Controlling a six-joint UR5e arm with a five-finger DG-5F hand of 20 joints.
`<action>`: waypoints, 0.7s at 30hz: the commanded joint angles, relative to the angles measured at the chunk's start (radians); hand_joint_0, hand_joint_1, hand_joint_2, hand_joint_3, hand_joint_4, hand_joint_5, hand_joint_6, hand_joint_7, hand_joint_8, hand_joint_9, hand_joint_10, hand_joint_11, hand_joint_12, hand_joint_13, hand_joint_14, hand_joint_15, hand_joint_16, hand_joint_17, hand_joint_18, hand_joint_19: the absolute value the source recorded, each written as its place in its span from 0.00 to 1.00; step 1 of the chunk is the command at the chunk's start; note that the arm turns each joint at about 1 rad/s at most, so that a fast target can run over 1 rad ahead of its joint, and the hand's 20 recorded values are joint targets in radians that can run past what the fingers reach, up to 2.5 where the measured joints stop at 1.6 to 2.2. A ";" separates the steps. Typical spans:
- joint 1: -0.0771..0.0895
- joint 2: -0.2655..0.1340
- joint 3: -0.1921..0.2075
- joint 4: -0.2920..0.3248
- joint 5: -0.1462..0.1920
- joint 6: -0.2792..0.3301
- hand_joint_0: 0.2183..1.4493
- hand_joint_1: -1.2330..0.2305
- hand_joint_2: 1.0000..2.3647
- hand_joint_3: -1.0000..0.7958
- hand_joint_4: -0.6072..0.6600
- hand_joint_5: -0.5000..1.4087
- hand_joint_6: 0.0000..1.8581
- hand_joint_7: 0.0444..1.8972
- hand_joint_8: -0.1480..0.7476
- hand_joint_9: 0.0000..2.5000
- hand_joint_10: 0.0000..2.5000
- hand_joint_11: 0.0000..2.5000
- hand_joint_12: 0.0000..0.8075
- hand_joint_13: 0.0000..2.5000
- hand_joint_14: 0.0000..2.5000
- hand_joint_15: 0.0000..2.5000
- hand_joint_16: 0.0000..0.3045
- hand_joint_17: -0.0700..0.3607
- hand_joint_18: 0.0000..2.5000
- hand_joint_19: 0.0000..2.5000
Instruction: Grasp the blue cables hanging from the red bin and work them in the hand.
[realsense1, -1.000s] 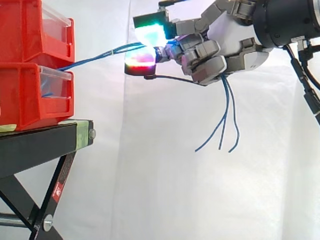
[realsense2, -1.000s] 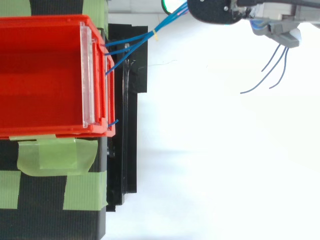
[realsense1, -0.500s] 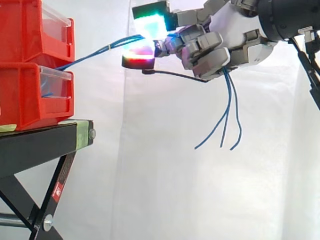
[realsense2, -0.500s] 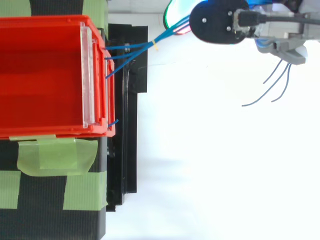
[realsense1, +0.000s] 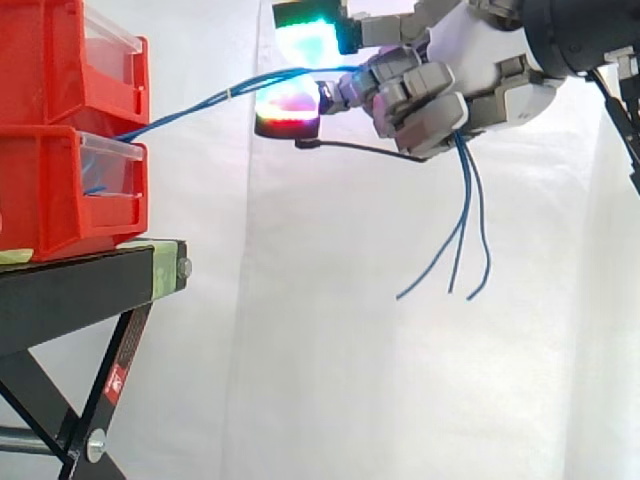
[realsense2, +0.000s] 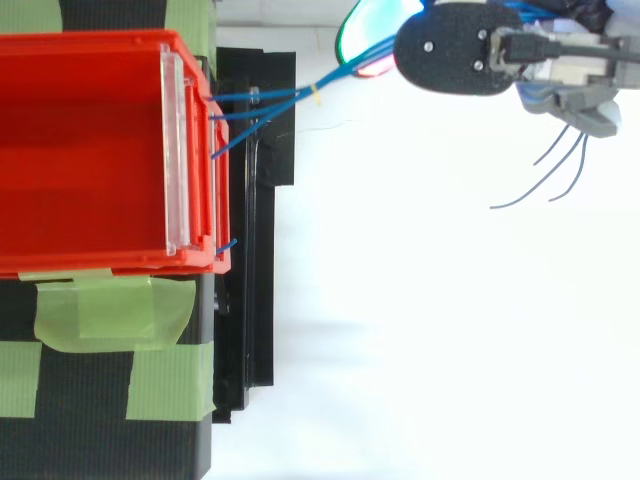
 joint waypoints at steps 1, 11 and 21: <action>-0.005 0.000 0.028 -0.003 0.015 -0.019 0.65 0.42 0.01 0.26 0.72 0.41 0.00 0.65 0.66 0.21 1.00 1.00 0.54 0.36 1.00 0.54 0.15 0.40 0.63 0.61; -0.005 -0.002 0.028 0.053 0.058 -0.110 0.66 0.42 0.02 0.32 0.72 0.42 0.00 0.65 0.66 0.21 1.00 1.00 0.55 0.36 1.00 0.55 0.15 0.41 0.62 0.60; 0.003 0.000 0.029 0.107 0.072 -0.143 0.66 0.41 0.02 0.42 0.71 0.42 0.00 0.65 0.67 0.21 1.00 1.00 0.55 0.36 1.00 0.55 0.15 0.41 0.61 0.58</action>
